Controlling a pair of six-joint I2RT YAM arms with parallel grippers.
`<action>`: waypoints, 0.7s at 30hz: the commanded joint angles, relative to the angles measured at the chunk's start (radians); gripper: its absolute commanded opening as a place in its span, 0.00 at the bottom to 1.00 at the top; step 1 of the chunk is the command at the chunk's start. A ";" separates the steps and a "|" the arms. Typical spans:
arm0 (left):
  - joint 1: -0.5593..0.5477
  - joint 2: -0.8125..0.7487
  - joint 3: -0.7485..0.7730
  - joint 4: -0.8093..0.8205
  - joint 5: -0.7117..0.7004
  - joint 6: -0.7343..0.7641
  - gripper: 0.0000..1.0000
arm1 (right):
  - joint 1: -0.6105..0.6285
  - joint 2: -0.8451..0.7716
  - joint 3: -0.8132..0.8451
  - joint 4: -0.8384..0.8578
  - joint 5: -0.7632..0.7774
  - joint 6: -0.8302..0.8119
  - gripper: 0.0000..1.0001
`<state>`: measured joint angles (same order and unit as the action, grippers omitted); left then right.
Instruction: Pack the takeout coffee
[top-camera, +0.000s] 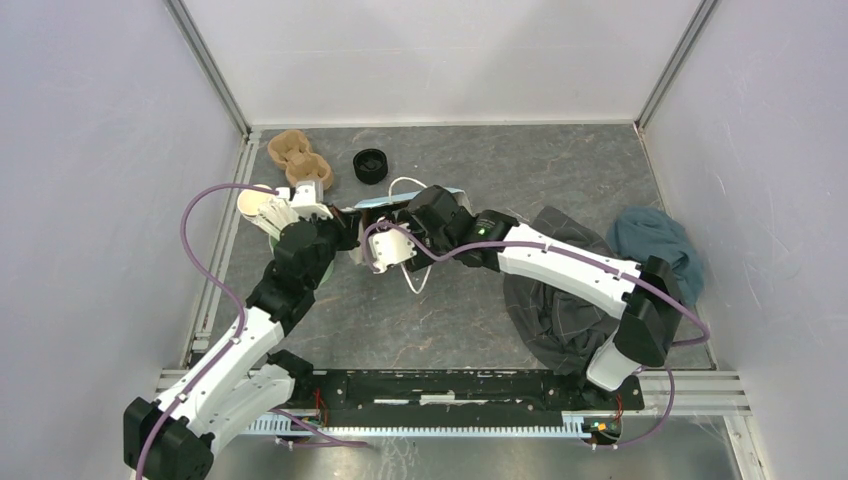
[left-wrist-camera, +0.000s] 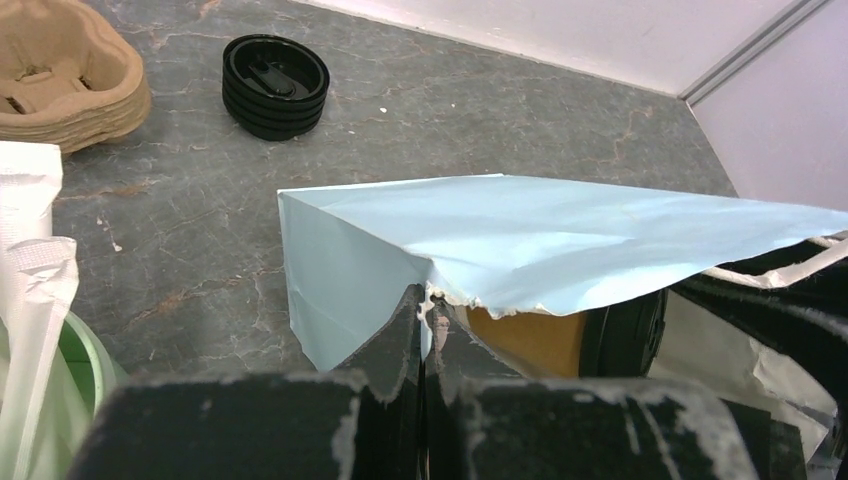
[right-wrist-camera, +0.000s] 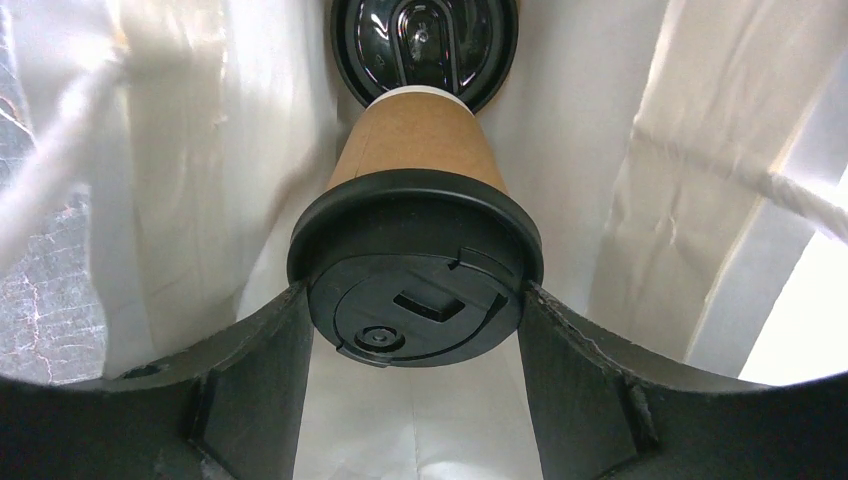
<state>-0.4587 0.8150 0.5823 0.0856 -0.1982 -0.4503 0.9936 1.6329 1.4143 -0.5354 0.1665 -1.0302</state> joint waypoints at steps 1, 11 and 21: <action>-0.018 -0.021 0.000 0.043 0.018 0.060 0.02 | -0.012 -0.051 -0.002 0.005 -0.004 0.025 0.00; -0.026 0.002 0.008 0.045 0.009 0.062 0.02 | -0.010 -0.053 0.061 -0.083 0.080 0.097 0.00; -0.030 0.016 0.012 0.046 0.013 0.057 0.02 | -0.010 -0.077 0.009 -0.072 0.134 0.111 0.00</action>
<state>-0.4801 0.8253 0.5823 0.0914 -0.1986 -0.4290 0.9859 1.5948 1.4353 -0.6353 0.2390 -0.9310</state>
